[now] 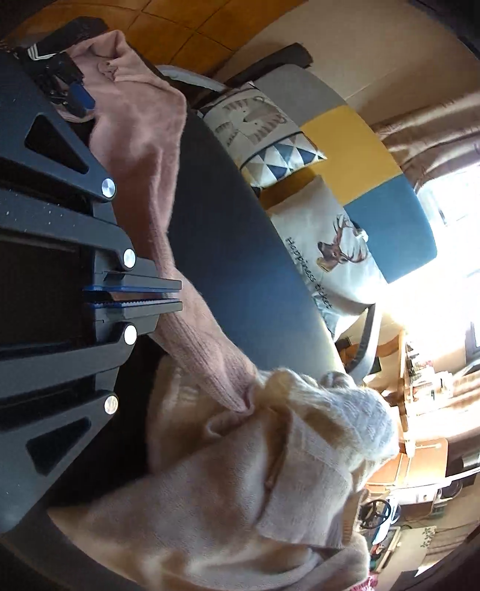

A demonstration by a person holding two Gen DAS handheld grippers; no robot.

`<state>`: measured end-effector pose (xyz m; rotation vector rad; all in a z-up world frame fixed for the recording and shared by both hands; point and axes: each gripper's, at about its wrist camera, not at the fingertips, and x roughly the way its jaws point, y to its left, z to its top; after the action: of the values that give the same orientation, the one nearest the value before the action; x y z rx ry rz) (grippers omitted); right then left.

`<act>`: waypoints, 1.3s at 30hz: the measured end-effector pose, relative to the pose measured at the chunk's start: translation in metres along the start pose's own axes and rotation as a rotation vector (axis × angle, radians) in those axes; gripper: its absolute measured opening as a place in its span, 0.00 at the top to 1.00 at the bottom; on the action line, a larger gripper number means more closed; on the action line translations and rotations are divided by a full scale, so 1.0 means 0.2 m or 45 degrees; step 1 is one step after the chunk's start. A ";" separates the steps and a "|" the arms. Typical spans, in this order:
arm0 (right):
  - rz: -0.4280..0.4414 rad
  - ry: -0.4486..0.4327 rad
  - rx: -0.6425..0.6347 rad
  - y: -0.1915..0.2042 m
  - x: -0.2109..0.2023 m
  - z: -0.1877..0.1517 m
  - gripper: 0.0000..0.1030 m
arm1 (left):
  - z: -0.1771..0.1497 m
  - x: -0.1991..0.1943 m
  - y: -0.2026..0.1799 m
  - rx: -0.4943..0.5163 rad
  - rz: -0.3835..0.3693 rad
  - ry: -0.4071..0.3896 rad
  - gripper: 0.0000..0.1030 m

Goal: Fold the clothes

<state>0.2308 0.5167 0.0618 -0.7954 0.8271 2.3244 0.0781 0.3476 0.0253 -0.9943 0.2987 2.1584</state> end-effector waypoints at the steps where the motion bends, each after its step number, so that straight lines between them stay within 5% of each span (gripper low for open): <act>1: 0.014 0.024 0.007 0.02 0.01 -0.04 0.89 | 0.00 0.00 0.00 0.000 0.000 0.000 0.68; 5: 0.006 0.083 0.155 -0.04 0.09 -0.16 0.78 | 0.00 0.00 0.00 -0.001 -0.001 -0.001 0.68; 8: 0.091 0.121 0.354 -0.14 0.17 -0.20 0.65 | 0.00 0.00 0.01 0.000 -0.002 -0.001 0.68; 12: 0.212 0.066 0.394 -0.13 0.22 -0.17 0.43 | 0.00 0.00 0.01 0.004 0.005 -0.002 0.68; 17: 0.258 0.054 0.468 -0.12 0.30 -0.11 0.46 | 0.00 0.00 0.01 0.002 0.003 -0.003 0.68; 19: 0.279 0.063 0.505 -0.12 0.32 -0.09 0.73 | 0.00 0.00 0.01 0.000 0.002 -0.004 0.68; 22: 0.282 0.037 0.504 -0.11 0.30 -0.06 0.91 | 0.00 0.01 0.01 -0.004 -0.004 -0.004 0.67; 29: 0.040 -0.188 0.074 0.18 -0.01 0.08 0.93 | 0.00 0.01 0.01 -0.007 -0.007 -0.004 0.67; 32: -0.098 -0.193 -0.104 0.30 -0.06 0.08 0.93 | 0.00 0.01 0.02 -0.009 -0.009 -0.004 0.67; 39: -0.278 0.188 -0.104 0.10 0.22 -0.09 0.86 | -0.01 0.01 0.02 -0.014 -0.015 -0.005 0.68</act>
<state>0.1933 0.5033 0.0277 -1.0486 0.6722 2.1365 0.0757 0.3455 0.0226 -0.9954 0.2789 2.1531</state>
